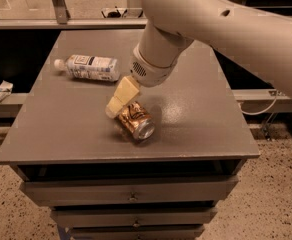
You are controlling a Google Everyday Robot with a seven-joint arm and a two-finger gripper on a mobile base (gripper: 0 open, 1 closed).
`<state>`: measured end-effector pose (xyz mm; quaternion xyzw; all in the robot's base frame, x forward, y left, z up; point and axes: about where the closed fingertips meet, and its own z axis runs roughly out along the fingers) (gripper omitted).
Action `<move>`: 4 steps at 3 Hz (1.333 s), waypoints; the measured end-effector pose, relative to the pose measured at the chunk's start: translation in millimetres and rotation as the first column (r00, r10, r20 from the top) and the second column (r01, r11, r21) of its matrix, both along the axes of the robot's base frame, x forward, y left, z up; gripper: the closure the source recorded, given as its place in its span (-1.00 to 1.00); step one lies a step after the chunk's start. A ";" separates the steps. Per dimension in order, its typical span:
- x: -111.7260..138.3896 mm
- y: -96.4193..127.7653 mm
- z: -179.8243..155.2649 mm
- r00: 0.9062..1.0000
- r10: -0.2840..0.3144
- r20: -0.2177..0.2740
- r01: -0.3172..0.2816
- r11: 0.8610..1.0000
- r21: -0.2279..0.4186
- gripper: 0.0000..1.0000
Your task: Place orange can upright
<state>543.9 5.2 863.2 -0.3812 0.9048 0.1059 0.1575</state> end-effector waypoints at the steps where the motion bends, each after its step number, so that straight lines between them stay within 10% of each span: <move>1: -1.6 12.0 -17.8 1.000 -0.022 -0.016 0.022 1.000 -0.014 -1.00; 2: -1.9 18.6 -26.6 0.999 -0.030 -0.023 0.030 0.999 -0.025 -1.00; 4: -1.3 21.6 -24.9 0.999 -0.034 0.008 0.034 0.997 -0.067 -0.04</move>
Offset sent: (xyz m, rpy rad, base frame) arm -0.0007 0.0244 -0.0362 -0.0352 0.0314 -0.0445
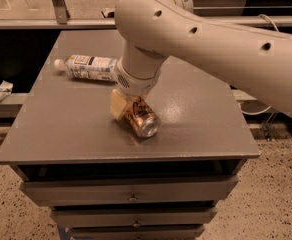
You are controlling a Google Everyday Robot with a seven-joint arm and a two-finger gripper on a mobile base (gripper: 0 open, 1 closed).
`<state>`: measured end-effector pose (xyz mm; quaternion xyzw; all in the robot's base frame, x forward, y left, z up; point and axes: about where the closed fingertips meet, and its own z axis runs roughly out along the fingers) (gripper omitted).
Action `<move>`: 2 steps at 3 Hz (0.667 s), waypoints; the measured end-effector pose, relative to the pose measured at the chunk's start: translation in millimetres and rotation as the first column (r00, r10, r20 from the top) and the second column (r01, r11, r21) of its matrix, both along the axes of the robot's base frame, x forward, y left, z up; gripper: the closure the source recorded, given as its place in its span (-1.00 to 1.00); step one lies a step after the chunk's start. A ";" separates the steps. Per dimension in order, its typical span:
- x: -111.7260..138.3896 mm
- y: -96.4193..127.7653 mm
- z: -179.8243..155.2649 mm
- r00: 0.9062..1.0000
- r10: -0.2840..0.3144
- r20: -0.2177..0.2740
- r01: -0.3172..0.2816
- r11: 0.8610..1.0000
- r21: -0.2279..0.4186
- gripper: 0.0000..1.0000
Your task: Place orange can upright
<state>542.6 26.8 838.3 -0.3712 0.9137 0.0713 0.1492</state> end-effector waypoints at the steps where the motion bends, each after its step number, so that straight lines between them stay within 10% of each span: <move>1: 5.4 -3.1 3.8 1.000 -0.001 0.010 0.001 1.000 -0.002 0.58; 2: 28.8 -1.5 32.6 0.991 0.083 0.103 -0.088 0.995 0.041 0.99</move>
Offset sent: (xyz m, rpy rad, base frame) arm 0.0552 0.0001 0.0702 0.0860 -0.2306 0.2532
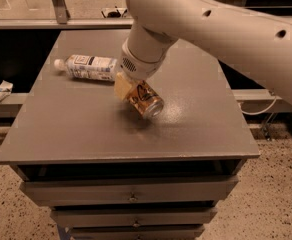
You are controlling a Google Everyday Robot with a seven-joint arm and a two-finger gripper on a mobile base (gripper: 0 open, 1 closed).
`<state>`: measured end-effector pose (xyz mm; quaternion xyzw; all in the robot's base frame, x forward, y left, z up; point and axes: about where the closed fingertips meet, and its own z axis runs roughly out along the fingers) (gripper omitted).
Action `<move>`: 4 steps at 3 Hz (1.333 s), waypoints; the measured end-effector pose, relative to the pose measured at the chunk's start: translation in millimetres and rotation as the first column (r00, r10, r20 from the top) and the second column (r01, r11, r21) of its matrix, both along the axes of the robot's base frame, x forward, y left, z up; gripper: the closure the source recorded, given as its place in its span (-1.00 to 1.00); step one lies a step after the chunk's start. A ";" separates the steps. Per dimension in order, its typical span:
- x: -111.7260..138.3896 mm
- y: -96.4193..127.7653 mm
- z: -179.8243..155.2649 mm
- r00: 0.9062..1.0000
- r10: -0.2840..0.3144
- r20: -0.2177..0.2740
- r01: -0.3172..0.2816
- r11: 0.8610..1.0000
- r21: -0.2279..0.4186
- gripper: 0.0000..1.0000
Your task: Place orange can upright
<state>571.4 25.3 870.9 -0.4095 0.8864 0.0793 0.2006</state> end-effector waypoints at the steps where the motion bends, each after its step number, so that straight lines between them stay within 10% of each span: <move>1: 26.6 -2.9 49.7 0.983 0.118 0.138 -0.131 0.987 0.090 1.00; 2: 35.4 -17.2 83.0 0.954 0.182 0.239 -0.228 0.957 0.180 1.00; 4: 24.0 -65.9 108.3 0.857 0.261 0.444 -0.462 0.771 0.438 1.00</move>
Offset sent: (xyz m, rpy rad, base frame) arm 0.0380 -0.0404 0.1240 0.2273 -0.4561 0.5723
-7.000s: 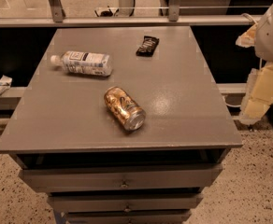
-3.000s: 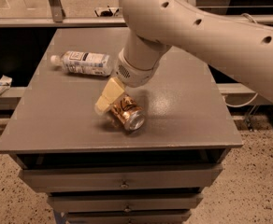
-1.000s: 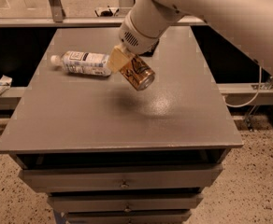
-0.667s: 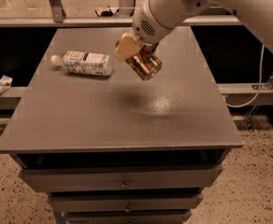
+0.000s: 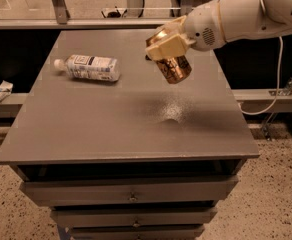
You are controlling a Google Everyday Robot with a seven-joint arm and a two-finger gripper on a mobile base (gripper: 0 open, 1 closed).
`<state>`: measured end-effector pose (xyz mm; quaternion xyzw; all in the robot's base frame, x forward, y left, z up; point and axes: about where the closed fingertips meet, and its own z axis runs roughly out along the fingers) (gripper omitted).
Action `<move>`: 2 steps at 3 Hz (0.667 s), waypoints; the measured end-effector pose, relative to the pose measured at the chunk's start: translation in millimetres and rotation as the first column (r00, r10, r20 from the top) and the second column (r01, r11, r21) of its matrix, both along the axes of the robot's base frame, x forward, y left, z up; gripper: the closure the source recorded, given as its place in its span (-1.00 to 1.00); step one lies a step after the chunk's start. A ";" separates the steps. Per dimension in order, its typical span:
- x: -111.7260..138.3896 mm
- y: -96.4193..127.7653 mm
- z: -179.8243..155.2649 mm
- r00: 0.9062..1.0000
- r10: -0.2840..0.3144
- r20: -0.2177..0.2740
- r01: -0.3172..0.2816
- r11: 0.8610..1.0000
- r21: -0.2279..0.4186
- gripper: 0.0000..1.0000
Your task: Place orange can upright
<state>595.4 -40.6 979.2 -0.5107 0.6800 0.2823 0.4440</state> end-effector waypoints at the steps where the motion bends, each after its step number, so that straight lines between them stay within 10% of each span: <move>1: -9.0 -17.5 0.1 0.990 0.097 0.101 -0.108 0.988 0.114 1.00; 2: -19.8 -28.8 0.2 0.955 0.169 0.244 -0.215 0.961 0.174 1.00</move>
Offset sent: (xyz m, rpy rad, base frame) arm -0.0376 -0.0511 -0.0013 0.2567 -0.5201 0.3436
